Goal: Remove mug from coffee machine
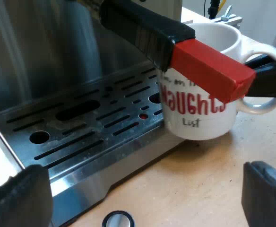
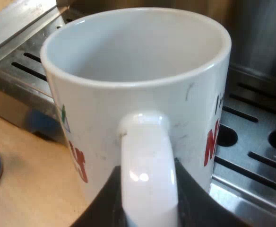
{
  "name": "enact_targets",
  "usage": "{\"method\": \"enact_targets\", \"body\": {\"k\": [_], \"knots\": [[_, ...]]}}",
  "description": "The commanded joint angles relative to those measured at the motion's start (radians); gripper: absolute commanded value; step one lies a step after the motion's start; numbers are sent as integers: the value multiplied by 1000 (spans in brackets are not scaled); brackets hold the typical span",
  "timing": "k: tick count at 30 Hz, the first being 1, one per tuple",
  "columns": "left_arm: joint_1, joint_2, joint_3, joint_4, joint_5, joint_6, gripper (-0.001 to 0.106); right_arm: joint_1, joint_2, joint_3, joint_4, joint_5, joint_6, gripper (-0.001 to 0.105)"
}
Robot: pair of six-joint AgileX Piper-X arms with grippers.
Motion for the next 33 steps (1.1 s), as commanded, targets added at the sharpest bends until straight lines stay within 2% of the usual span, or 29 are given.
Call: {"method": "enact_targets", "body": {"k": [1, 7, 10, 11, 15, 17, 25, 27, 30, 33], "knots": [[-3, 4, -2, -20, 5, -10, 83, 3, -66, -8, 15, 12, 1, 0], [-3, 4, -2, -36, 8, -10, 83, 3, -177, -8, 147, 12, 1, 0], [-3, 4, -2, -34, 35, -10, 83, 3, -225, -8, 195, 12, 2, 0], [-3, 4, -2, -34, 116, -10, 83, 3, -253, -8, 225, 12, 2, 0], [-3, 4, -2, -43, 231, 13, 83, 3, -315, -8, 292, 12, 2, 0], [-3, 4, -13, -45, 280, 42, 83, 3, -364, -8, 355, 12, 38, 0], [-3, 4, -71, 63, 282, 42, 83, 3, -495, -8, 495, 12, 46, 0], [-3, 2, -94, 93, 348, 42, 83, 3, -525, -8, 530, 15, 46, 0], [-3, 2, -95, 93, 383, 42, 83, 3, -571, -8, 583, 27, 50, 0], [-3, 2, -95, 93, 406, 42, 83, 3, -626, -8, 657, 69, 96, 0]]}}
